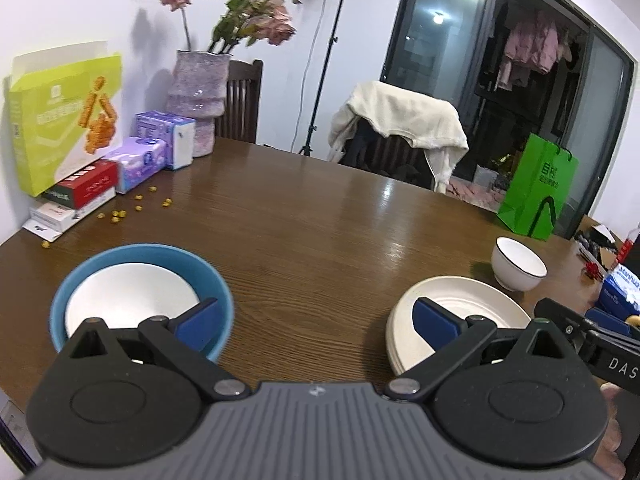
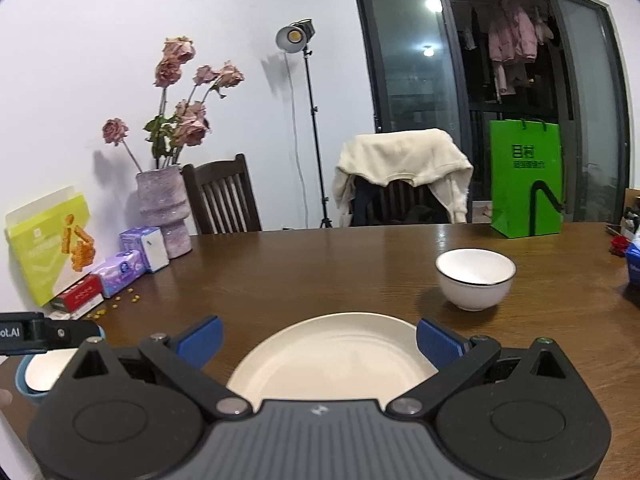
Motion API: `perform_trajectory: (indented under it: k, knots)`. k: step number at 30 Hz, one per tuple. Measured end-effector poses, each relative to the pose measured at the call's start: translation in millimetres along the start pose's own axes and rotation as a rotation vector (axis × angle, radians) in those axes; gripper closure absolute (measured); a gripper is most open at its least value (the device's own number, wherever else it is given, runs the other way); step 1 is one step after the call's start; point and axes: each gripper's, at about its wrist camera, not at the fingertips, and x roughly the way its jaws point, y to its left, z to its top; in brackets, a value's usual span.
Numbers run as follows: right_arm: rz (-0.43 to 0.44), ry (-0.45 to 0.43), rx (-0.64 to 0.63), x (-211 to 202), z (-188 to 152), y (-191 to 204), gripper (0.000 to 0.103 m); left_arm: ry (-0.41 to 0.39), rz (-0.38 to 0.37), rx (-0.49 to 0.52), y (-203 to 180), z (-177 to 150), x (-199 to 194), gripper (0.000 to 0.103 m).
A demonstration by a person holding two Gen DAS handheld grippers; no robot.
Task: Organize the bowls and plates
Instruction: 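Withdraw both open tools up and away from the nested bowls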
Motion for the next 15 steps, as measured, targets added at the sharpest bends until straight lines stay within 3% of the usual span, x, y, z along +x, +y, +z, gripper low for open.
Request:
perform_trajectory:
  k: [9,15]
  knots:
    - [-0.063,-0.011,-0.016,-8.1,4.4,-31.5,0.0,0.003,-0.032,0.056,-35.5,3.4,13.4,0.0]
    - [-0.091,0.01,-0.014,-3.5,9.8,-51.0,0.0,-0.036,-0.05,0.11,-59.3,4.4,21.6,0.0]
